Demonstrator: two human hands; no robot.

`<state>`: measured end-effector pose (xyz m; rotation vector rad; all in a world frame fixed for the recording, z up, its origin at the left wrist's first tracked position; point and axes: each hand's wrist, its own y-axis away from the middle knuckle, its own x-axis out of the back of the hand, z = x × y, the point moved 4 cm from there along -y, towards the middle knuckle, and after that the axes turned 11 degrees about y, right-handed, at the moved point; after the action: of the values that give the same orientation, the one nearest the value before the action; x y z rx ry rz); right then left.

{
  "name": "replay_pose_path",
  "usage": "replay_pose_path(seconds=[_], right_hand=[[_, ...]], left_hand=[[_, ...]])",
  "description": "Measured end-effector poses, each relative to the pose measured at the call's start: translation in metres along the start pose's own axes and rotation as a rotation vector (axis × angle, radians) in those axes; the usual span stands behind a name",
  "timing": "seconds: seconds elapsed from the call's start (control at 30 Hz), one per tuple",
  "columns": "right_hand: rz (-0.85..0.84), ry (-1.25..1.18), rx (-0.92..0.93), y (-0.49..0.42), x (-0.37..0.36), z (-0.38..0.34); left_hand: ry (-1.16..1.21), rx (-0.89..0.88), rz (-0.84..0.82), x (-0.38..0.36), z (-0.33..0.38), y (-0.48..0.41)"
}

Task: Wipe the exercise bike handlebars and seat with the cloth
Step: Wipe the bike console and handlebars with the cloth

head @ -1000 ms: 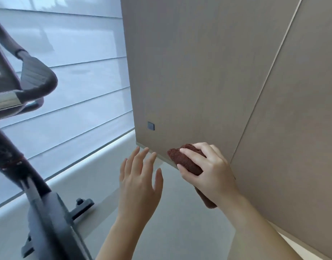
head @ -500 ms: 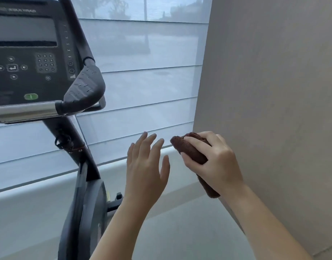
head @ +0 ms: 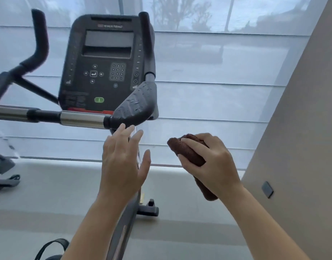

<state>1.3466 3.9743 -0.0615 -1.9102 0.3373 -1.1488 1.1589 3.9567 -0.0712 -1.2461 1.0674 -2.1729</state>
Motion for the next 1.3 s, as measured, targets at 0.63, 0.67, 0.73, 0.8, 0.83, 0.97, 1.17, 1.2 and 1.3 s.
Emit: replay_pose_path(seconds=[0.63, 0.67, 0.73, 0.8, 0.83, 0.97, 1.17, 1.2, 1.3], right_hand=[[-0.307, 0.163, 0.219, -0.179, -0.136, -0.052], [-0.291, 0.145, 0.216, -0.176, -0.135, -0.053], [-0.213, 0.092, 0.222, -0.164, -0.130, -0.057], [-0.137, 0.064, 0.262, -0.149, -0.128, -0.063], [-0.114, 0.056, 0.290, -0.143, -0.129, -0.066], [-0.173, 0.005, 0.342, -0.157, -0.125, -0.062], [-0.138, 0.034, 0.240, -0.151, -0.127, -0.067], [-0.103, 0.031, 0.259, -0.140, -0.125, -0.073], [-0.053, 0.036, 0.306, -0.122, -0.122, -0.080]], left_hand=[[-0.066, -0.112, -0.032, -0.016, -0.134, -0.063], [-0.042, -0.126, -0.004, -0.016, -0.135, -0.063], [0.000, -0.157, 0.045, -0.016, -0.136, -0.062], [0.031, -0.193, 0.070, -0.018, -0.137, -0.062], [0.040, -0.203, 0.078, -0.018, -0.139, -0.062], [0.061, -0.189, 0.099, -0.018, -0.140, -0.063], [0.078, -0.149, 0.086, -0.016, -0.138, -0.062], [0.083, -0.149, 0.092, -0.015, -0.137, -0.062], [0.086, -0.145, 0.097, -0.013, -0.135, -0.063]])
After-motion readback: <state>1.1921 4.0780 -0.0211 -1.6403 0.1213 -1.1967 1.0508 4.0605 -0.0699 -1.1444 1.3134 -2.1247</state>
